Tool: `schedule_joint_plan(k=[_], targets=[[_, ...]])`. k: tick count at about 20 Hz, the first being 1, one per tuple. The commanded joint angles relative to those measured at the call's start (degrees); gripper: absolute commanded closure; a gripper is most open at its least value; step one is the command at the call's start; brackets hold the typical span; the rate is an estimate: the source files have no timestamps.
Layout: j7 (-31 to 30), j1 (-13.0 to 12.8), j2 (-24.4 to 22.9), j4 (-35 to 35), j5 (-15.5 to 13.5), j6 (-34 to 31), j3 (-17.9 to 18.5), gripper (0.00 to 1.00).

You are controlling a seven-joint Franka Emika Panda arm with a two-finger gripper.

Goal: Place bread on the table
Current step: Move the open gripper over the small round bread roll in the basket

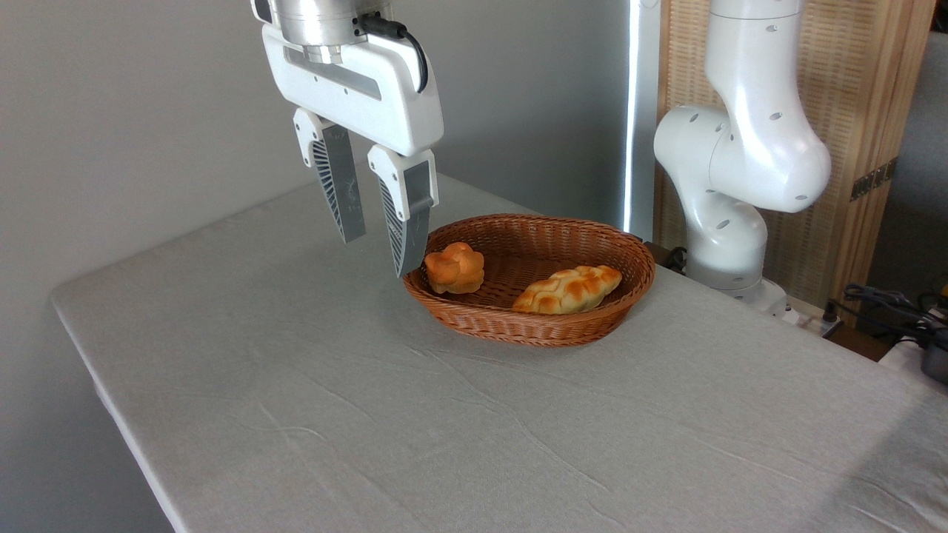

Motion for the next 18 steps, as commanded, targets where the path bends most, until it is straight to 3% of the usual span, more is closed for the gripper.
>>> schedule_joint_plan(k=[1,12,15,18], targets=[[-0.4,-0.2,-0.3,0.6,-1.0,0.2,0.4,0.00],[-0.8,-0.6,-2.0,-0.5,-1.2,-0.6,-0.2,0.00],[-0.6,-1.3,-4.5,-3.2,-1.2,-0.8,-0.4,0.00],[-0.4,-1.9,-11.9,-12.2,-1.3,-0.2,-0.3,0.00]])
